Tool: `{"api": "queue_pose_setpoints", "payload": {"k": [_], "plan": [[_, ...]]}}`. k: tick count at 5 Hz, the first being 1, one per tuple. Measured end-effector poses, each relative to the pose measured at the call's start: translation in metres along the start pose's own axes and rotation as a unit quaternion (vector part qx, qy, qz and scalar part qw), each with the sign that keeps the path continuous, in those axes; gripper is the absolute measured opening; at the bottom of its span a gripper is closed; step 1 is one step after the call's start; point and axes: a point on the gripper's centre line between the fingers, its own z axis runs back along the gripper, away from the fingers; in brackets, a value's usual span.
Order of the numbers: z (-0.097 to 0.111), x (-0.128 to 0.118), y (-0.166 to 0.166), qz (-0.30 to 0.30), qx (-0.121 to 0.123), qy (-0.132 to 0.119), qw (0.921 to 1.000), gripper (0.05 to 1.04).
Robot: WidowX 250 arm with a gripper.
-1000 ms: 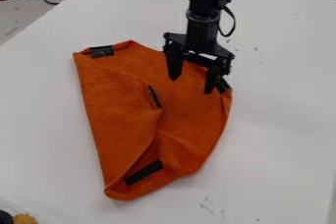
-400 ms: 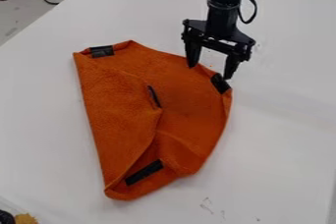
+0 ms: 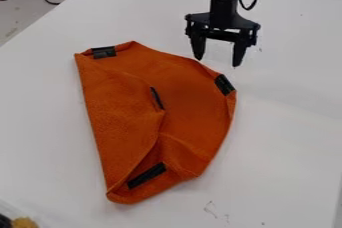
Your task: The robot arm folds cloth from right to left
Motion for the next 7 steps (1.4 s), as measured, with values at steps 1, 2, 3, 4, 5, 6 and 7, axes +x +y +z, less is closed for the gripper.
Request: {"api": "queue_pose_setpoints", "payload": {"k": [1,2,3,4,5,6,7], "plan": [[-0.012,-0.002,-0.002,0.006,-0.005,0.007,0.9999,1.001],[-0.022,-0.013,-0.002,0.001,-0.008,0.022,0.9997,1.001],[-0.031,-0.025,-0.008,-0.020,0.003,0.053,0.9984,1.001],[-0.035,-0.028,-0.019,-0.027,0.005,0.061,0.9978,1.001],[-0.039,-0.019,-0.024,-0.041,0.007,0.062,0.9972,0.949],[-0.041,-0.015,-0.026,-0.055,0.005,0.059,0.9967,0.688],[-0.041,-0.018,-0.024,-0.058,0.009,0.060,0.9965,0.416]]}}
